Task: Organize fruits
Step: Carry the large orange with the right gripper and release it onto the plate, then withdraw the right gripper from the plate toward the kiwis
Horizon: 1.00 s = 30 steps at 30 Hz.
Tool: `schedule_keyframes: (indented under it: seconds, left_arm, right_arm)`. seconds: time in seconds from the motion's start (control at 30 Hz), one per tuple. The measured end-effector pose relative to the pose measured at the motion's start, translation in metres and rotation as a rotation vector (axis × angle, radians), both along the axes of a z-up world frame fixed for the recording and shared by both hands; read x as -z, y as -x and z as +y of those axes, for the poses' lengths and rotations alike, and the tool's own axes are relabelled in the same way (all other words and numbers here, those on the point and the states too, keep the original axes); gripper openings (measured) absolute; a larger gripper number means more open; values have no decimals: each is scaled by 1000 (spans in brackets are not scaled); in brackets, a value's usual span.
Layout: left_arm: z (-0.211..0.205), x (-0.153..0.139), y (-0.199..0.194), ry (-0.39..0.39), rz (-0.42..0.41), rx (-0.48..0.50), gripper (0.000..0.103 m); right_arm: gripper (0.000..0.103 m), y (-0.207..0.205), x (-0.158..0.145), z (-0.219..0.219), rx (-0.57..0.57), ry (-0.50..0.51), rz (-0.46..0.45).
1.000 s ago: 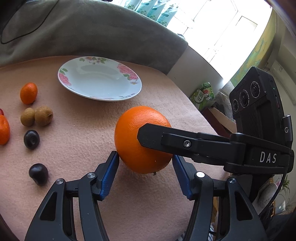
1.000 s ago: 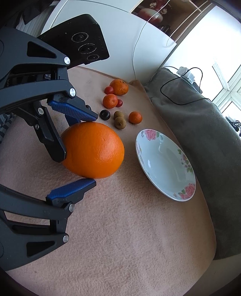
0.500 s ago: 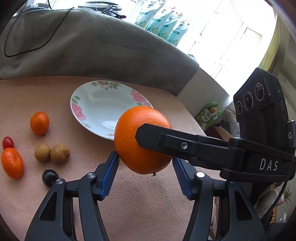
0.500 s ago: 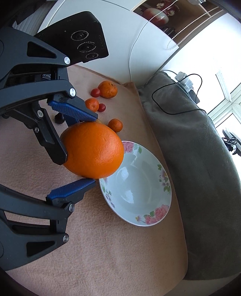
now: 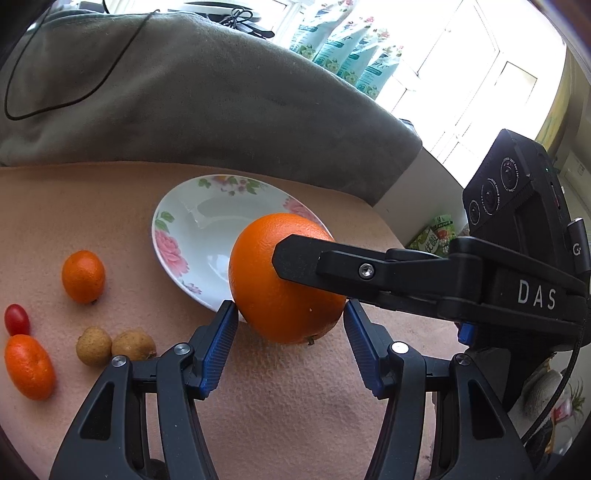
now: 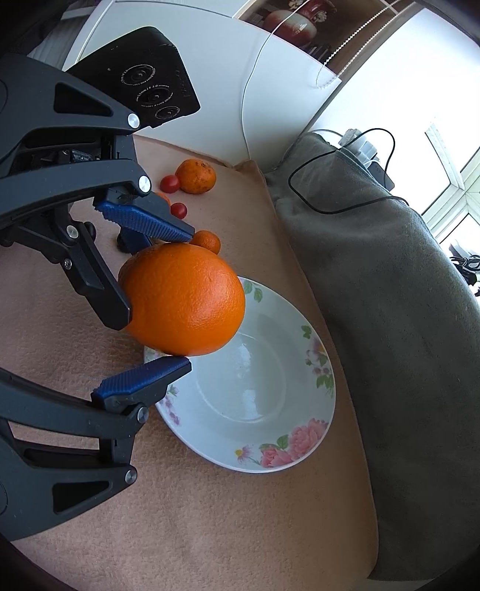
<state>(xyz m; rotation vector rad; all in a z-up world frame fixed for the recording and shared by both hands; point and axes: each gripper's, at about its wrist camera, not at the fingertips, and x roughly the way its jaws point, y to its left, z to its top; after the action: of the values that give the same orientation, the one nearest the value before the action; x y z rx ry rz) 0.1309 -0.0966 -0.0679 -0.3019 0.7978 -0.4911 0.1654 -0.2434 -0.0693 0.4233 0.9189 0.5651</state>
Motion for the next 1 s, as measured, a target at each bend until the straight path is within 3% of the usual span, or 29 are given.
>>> schedule_keyframes:
  seconds: [0.27, 0.53, 0.77, 1.0]
  left_arm:
    - [8, -14, 6, -18, -56, -20, 57]
    - [11, -19, 16, -52, -78, -25, 57]
    - [25, -22, 24, -95, -82, -58, 69]
    - [45, -23, 35, -188, -101, -110, 73]
  right_arm:
    - [68, -4, -29, -20, 89, 24, -102]
    - [74, 8, -38, -33, 131, 41, -143]
    - [76, 21, -39, -35, 150, 90, -169]
    - [76, 36, -36, -25, 138, 181, -204]
